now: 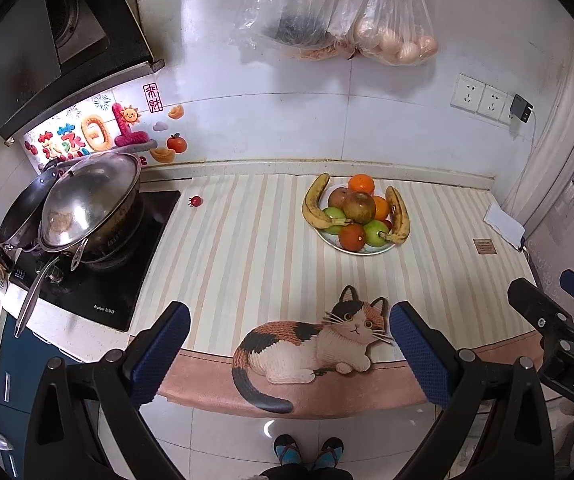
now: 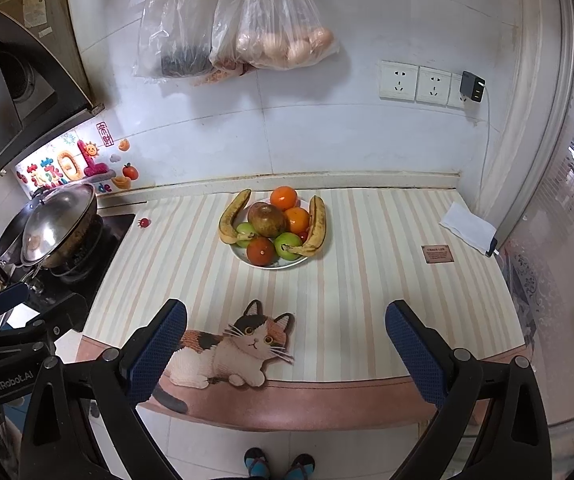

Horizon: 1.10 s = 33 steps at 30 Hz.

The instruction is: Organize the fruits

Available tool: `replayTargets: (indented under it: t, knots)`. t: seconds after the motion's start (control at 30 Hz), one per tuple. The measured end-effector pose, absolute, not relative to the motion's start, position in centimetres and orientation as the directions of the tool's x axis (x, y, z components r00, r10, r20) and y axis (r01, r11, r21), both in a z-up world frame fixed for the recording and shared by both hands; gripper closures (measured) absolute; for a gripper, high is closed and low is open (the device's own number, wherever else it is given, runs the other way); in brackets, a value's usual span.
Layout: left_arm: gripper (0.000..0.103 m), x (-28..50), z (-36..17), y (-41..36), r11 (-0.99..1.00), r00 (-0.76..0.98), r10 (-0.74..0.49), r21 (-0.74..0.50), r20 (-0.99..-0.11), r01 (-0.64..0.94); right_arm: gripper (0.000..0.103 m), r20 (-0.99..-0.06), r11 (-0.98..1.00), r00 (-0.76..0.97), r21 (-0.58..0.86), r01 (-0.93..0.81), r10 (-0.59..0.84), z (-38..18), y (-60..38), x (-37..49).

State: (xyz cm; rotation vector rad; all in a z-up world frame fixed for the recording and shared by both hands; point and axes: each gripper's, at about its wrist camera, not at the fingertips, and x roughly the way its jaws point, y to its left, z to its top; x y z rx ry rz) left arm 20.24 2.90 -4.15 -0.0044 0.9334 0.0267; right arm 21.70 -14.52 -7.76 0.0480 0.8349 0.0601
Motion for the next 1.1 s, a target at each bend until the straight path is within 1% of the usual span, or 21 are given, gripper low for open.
replayTargets:
  t: [1.1]
  knots:
    - [0.001,19.86,-3.28,2.54,0.999,0.607,0.028,0.007,-0.795,-0.037,0.001,-0.729,0.996,0.678,0.076,-0.052,0.091,-7.02,-14.82,21.83]
